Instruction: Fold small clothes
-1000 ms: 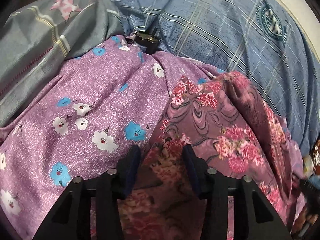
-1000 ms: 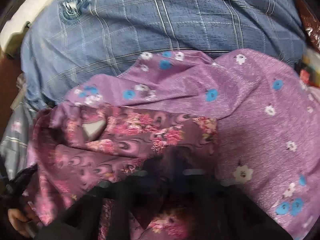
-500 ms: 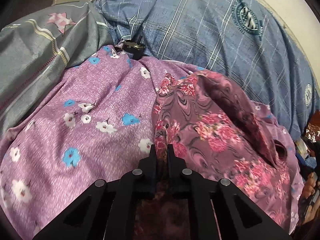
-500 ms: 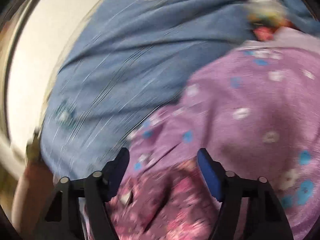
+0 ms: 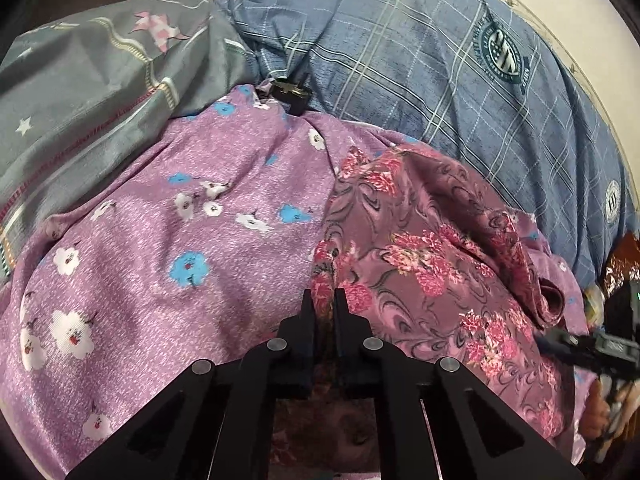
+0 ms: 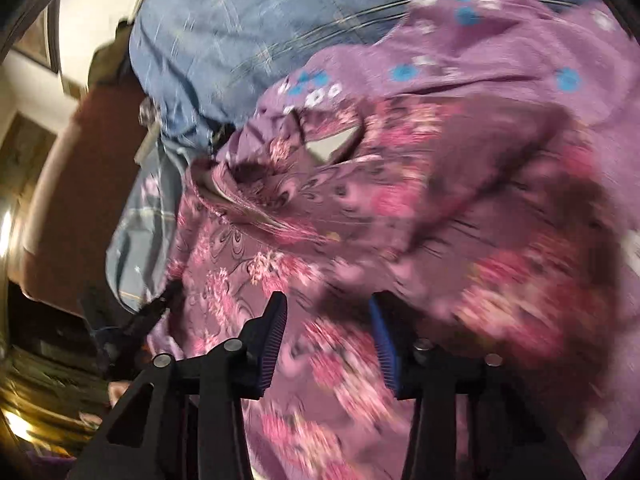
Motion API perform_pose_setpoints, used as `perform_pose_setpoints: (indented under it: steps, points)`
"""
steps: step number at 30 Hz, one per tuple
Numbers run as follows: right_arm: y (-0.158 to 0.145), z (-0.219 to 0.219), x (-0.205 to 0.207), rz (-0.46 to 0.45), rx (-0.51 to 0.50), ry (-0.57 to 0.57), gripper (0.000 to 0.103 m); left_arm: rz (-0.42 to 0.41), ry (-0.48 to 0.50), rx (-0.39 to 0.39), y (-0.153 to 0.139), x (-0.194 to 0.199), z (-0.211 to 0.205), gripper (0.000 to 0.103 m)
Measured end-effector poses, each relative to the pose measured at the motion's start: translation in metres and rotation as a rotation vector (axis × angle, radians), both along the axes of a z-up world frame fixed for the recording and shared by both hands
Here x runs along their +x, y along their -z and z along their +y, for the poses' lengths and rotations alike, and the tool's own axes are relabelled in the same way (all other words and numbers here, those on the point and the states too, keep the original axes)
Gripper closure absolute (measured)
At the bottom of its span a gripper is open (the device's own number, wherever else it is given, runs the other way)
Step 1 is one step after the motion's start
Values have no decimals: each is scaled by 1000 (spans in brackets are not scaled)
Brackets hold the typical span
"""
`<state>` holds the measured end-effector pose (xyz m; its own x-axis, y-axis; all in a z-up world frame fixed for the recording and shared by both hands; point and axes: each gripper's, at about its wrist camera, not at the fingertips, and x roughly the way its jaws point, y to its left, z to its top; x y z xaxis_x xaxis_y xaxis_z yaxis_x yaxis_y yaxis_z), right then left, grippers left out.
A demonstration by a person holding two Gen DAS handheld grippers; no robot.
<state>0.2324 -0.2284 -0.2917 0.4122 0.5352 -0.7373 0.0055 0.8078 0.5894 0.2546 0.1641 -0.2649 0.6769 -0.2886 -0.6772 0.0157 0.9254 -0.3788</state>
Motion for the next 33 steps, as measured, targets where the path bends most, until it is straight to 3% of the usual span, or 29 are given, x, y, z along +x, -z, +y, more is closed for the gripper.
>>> perform_pose_setpoints:
  steps: [2,4,7,8,10,11,16,21,24,27,30,33]
  points:
    - [6,9,19,9,-72,36,91,21,2,6,5,6,1,97]
    - [6,4,38,-4,-109,111,100,33,9,-1,8,9,1,97]
    - [-10,-19,59,-152,-224,330,99,31,32,15,10,10,2,97]
    - [-14,-29,60,-200,-200,402,88,26,42,24,10,9,2,97]
    - [-19,-50,56,-259,-110,521,79,17,56,38,9,7,2,97]
    - [-22,-53,54,-271,-81,525,78,16,60,32,9,6,4,97]
    - [-36,-5,49,-274,-126,304,79,5,59,-11,0,0,11,97]
    - [-30,48,50,-236,-70,170,79,-61,30,-27,-11,-7,18,96]
    - [-27,81,51,-214,-109,98,80,-53,34,-38,-8,-11,17,96]
    - [-26,108,61,-203,-91,38,80,-55,102,-24,-9,-15,7,96]
    - [-17,131,65,-194,-147,-5,80,-72,246,15,-14,-19,-11,96]
    - [3,136,71,-123,-166,-28,81,-48,224,30,-10,-13,-2,94]
